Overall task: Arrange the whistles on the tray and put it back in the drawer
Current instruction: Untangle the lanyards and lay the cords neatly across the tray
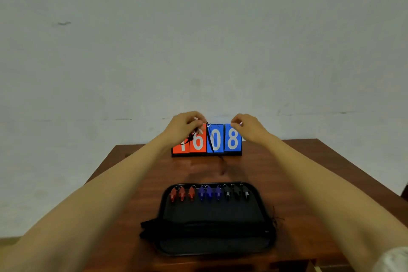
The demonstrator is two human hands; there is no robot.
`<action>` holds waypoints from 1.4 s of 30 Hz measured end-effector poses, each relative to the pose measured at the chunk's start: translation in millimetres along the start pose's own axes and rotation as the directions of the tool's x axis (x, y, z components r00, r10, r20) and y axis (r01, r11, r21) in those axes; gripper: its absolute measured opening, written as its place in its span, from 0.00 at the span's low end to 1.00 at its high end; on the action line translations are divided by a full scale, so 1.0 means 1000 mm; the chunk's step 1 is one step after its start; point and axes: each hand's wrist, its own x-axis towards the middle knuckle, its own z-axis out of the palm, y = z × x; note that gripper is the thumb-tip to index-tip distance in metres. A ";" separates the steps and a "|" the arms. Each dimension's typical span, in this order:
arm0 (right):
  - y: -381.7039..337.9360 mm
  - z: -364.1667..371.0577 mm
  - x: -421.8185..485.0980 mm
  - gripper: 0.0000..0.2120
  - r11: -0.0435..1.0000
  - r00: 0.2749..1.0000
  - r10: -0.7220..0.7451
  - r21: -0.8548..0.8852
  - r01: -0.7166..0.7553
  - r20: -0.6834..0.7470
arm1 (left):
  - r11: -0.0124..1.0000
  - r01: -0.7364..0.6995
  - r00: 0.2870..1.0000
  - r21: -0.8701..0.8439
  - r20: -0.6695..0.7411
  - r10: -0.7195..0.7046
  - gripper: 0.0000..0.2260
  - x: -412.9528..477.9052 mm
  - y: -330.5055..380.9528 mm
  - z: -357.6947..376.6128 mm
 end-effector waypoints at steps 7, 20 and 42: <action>-0.044 0.014 -0.026 0.09 0.971 0.979 -0.203 0.126 0.204 -0.015 | 0.983 0.017 0.999 0.181 -0.054 -0.007 0.21 0.000 0.021 0.008; -0.057 0.039 -0.039 0.10 0.926 0.992 -0.120 0.366 0.096 0.042 | 0.831 -0.006 0.965 0.557 -0.215 0.151 0.12 -0.020 0.000 0.002; -0.012 0.024 -0.044 0.07 0.980 0.993 -0.116 0.164 0.112 0.020 | 0.848 0.107 0.963 0.519 -0.268 0.043 0.13 -0.031 -0.030 0.016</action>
